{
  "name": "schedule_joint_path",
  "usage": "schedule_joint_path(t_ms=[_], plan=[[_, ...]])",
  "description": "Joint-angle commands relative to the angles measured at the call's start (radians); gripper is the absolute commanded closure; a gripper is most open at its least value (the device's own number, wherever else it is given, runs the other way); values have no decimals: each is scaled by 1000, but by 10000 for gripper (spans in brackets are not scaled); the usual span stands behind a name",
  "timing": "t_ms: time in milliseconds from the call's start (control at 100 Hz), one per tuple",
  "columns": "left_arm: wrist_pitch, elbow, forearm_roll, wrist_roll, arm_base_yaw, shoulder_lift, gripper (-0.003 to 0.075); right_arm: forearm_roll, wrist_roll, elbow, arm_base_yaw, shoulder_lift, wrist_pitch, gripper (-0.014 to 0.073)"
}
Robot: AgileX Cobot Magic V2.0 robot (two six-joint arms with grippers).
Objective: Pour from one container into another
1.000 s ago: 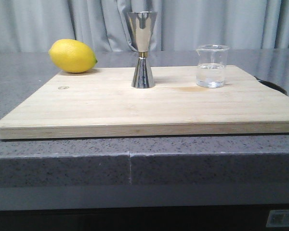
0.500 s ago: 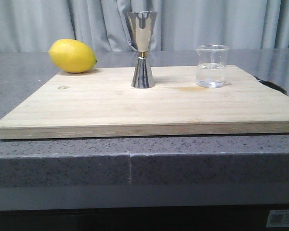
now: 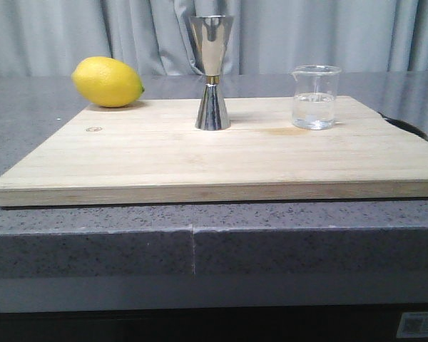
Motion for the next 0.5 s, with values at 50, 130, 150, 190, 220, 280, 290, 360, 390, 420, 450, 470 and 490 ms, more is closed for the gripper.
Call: schedule_joint_path(t_ms=[50, 130, 150, 190, 220, 280, 290, 360, 390, 420, 450, 470, 490], plan=[[13, -212, 13, 2, -5, 101, 739, 0, 6, -147, -6, 30, 19, 665], [109, -353, 45, 2, -5, 213, 739, 0, 6, -238, -6, 93, 69, 665], [136, -391, 50, 2, -5, 248, 739, 0, 6, -266, -6, 116, 83, 665], [185, -457, 54, 4, -5, 323, 739, 0, 6, -326, -6, 165, 110, 665], [238, -527, 54, 10, -5, 375, 739, 0, 6, -369, -6, 203, 142, 665], [328, -645, 54, 40, -5, 494, 739, 0, 4, -462, -6, 292, 198, 665], [350, -675, 54, 49, -5, 507, 739, -2, 4, -486, -6, 302, 213, 665], [433, -822, 54, 74, -5, 635, 739, -10, 4, -612, -6, 406, 286, 666], [454, -877, 52, 74, -5, 682, 739, -14, 4, -662, -6, 456, 312, 665], [468, -929, 47, 74, -5, 736, 739, -18, 4, -710, -6, 493, 331, 666], [472, -976, 40, 74, -5, 776, 739, -20, 4, -764, -6, 528, 341, 666], [472, -1007, 33, 74, -5, 805, 739, -23, 4, -792, -6, 553, 340, 665], [472, -1035, 26, 74, -5, 832, 739, -22, 4, -810, -6, 576, 340, 666]])
